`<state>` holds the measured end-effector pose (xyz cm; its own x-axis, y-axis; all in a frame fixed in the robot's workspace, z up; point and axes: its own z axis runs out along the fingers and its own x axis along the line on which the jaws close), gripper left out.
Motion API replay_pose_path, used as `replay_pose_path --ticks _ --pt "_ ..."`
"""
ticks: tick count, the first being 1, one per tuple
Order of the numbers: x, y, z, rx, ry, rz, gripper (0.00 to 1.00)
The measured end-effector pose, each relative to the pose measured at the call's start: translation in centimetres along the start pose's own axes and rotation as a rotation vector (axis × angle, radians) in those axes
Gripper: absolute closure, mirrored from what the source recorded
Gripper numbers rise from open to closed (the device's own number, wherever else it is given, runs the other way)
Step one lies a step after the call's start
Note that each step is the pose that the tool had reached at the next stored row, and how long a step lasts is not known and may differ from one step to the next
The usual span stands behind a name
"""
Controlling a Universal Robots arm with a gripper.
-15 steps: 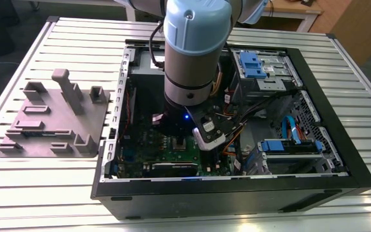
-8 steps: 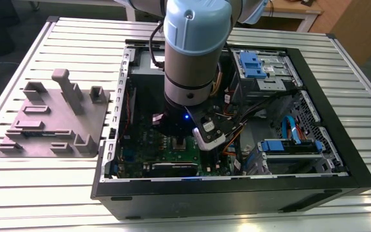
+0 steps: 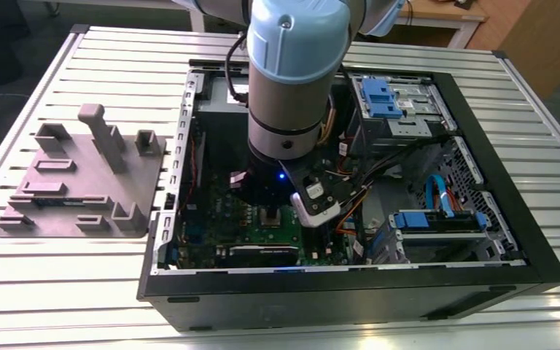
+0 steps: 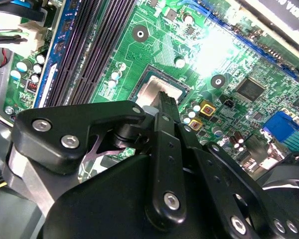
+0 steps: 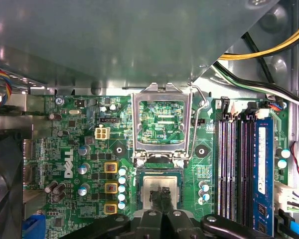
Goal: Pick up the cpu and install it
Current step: 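Close the cpu cover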
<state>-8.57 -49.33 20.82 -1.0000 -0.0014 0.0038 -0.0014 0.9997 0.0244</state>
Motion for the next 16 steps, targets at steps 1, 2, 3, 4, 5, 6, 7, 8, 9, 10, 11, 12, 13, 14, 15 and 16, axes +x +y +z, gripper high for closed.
replay_pose_path --ticks 1,2,3,4,5,6,7,8,9,10,11,12,13,14,15,16 --pt "0.02 0.00 0.00 0.0001 0.0000 0.000 0.90" --pt "0.02 0.00 0.00 0.0000 0.0000 0.000 0.90" --pt "0.02 0.00 0.00 -0.0001 -0.0001 0.000 0.90" --pt "0.02 0.00 0.00 0.0000 -0.0001 0.000 0.90" --pt "0.03 0.00 -0.02 0.0001 -0.0001 0.000 0.90" --pt "0.04 0.00 -0.13 0.0003 0.0001 0.000 0.90" --pt "0.04 0.00 -0.31 0.0003 0.0000 0.000 0.90" --pt "0.03 0.02 -0.59 0.0000 -0.0003 0.000 0.90" --pt "0.04 0.02 -0.98 -0.0001 -0.0004 0.000 0.90" --pt "0.04 0.03 -1.42 0.0001 -0.0005 0.000 0.90" --pt "0.04 0.05 -1.86 -0.0001 -0.0007 0.000 0.90" --pt "0.04 0.06 -2.32 0.0002 -0.0007 0.000 0.90" --pt "0.04 0.07 -2.77 0.0001 -0.0009 0.000 0.90" --pt "0.04 0.09 -3.19 0.0002 -0.0009 0.000 0.90" --pt "0.04 0.10 -3.55 0.0007 -0.0011 0.000 0.90" --pt "0.05 0.12 -3.86 0.0019 -0.0014 0.000 0.90"
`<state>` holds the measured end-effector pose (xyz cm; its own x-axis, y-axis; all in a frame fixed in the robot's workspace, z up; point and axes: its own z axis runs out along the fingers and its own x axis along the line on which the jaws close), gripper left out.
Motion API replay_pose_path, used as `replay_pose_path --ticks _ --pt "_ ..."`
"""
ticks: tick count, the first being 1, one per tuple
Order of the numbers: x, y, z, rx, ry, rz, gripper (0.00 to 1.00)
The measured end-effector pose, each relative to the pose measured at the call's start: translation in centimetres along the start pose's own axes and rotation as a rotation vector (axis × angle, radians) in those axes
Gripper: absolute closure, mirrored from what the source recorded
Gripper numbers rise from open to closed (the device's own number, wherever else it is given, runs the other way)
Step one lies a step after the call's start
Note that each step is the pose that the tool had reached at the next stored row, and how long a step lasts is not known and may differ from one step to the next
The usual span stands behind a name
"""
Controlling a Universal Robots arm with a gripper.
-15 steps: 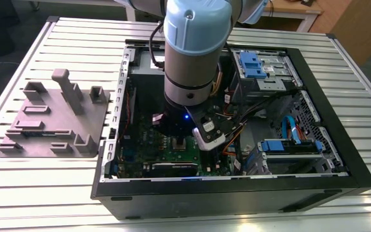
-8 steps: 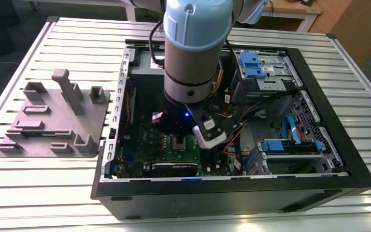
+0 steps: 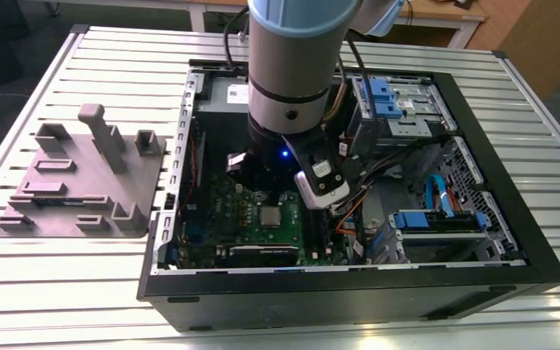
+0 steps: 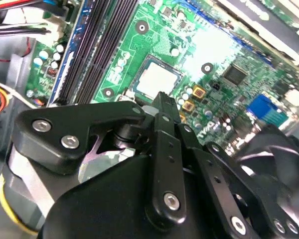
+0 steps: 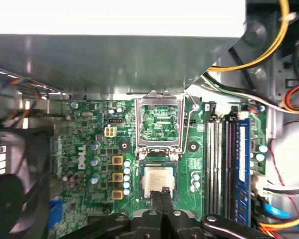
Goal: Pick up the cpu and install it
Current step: 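Close the cpu cover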
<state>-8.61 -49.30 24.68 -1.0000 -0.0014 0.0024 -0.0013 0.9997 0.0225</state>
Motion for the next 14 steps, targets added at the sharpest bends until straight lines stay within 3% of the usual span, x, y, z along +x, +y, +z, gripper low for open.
replay_pose_path --ticks 2,5,14 --pt "0.00 0.05 -0.22 0.0038 -0.0010 0.000 0.90" --pt "0.00 0.09 -0.20 0.0042 -0.0008 -0.012 0.90" --pt "0.00 0.09 -0.04 0.0045 0.0026 -0.175 0.90"
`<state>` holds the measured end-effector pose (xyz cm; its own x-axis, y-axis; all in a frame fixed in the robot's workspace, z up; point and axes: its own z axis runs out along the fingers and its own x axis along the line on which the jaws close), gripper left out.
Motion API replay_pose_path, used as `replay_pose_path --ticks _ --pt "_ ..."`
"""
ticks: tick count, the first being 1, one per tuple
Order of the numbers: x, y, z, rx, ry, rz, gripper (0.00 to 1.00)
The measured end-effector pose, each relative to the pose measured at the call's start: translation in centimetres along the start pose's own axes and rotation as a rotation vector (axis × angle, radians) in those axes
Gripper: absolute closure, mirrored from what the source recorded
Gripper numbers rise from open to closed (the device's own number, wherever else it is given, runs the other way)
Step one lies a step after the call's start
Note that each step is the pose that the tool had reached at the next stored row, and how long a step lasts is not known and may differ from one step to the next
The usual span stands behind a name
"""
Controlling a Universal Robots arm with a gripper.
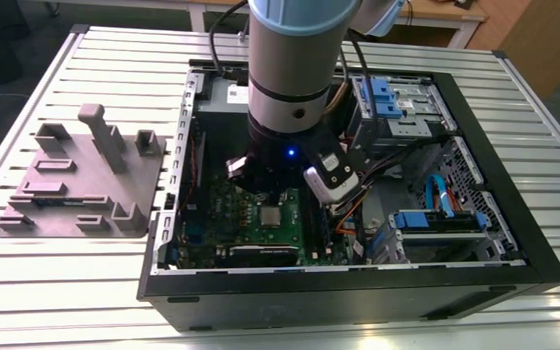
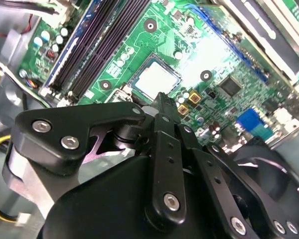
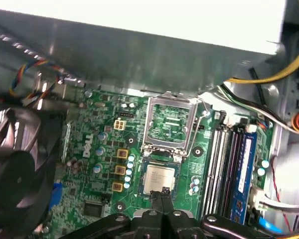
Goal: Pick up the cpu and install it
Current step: 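Close the cpu cover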
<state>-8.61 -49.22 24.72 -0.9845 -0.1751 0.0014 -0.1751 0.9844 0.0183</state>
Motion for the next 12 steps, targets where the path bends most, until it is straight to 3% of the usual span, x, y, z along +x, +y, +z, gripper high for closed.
replay_pose_path --ticks 12 --pt "0.00 0.00 0.12 0.0003 0.0040 -0.215 0.90"
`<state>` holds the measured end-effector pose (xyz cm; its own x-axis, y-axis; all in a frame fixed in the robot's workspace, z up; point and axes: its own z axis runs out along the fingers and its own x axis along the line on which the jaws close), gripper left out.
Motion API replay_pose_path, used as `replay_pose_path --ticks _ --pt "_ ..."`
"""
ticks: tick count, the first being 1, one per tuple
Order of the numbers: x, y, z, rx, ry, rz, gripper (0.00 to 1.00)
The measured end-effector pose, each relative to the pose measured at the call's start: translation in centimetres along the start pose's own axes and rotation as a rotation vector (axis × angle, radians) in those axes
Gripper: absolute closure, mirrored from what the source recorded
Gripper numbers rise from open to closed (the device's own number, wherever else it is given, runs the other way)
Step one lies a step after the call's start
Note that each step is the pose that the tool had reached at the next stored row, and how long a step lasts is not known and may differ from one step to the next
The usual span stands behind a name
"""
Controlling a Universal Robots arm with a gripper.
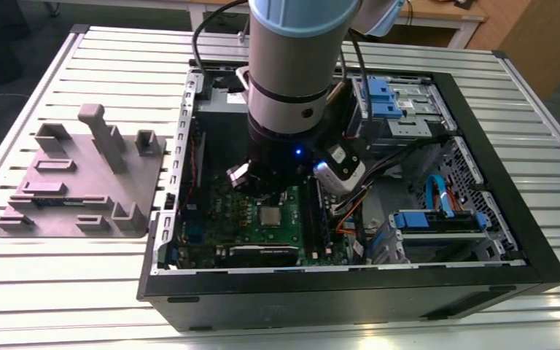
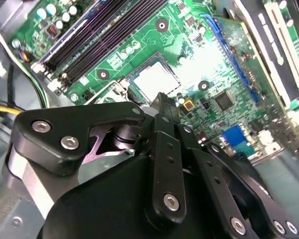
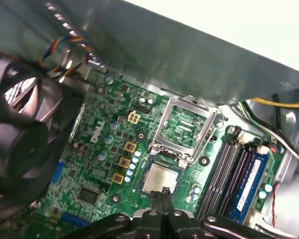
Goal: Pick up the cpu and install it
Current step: 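Close the cpu cover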
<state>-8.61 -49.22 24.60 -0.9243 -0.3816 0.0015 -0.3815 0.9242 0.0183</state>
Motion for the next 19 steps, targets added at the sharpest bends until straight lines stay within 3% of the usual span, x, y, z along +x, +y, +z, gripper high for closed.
replay_pose_path --ticks 7,19 --pt "0.00 0.00 0.01 0.0001 0.0019 -0.106 0.90" --pt "0.00 0.00 0.01 0.0002 0.0021 -0.118 0.90"
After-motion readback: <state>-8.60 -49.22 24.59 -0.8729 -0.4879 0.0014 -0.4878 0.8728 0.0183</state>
